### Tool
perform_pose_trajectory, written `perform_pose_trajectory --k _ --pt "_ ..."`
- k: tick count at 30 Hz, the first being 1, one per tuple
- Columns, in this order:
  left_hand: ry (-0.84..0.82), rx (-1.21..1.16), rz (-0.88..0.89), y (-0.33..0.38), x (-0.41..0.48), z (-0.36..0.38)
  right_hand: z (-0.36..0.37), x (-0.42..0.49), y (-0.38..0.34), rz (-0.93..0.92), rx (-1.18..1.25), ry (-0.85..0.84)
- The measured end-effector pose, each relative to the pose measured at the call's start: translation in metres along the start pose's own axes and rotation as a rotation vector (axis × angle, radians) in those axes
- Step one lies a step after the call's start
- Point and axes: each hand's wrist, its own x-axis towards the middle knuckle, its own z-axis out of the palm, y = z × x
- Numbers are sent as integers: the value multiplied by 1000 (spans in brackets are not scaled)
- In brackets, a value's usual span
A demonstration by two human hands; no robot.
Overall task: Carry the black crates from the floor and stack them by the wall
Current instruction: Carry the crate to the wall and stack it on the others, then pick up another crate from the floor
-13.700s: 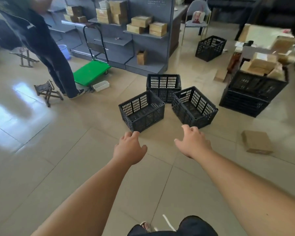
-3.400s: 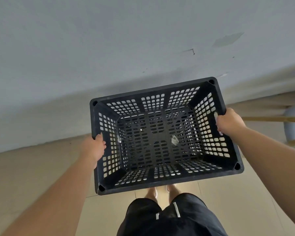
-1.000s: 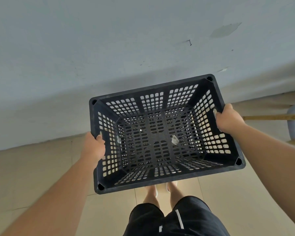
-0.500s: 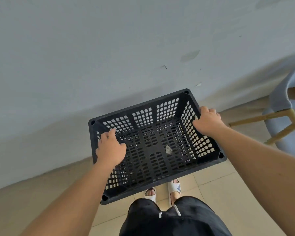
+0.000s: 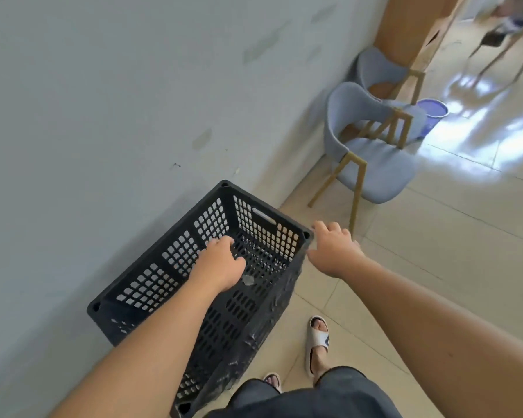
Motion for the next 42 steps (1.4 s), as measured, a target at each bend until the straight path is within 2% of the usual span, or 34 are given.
perform_pose_trajectory --k 7,14,23,29,36,42 --pt "-85 140 302 108 -24 22 -15 -74 93 232 100 101" --pt "-142 312 592 236 -78 86 -29 -145 205 440 241 216" --pt "-184 609 975 415 -202 221 -27 -279 397 688 421 334" --pt "-270 745 1216 508 -305 321 -3 -385 513 921 562 389" --pt "-368 834 1471 600 -393 410 34 -489 613 1236 751 464" --pt "-452 898 1623 676 -439 489 51 -529 689 1420 862 481"
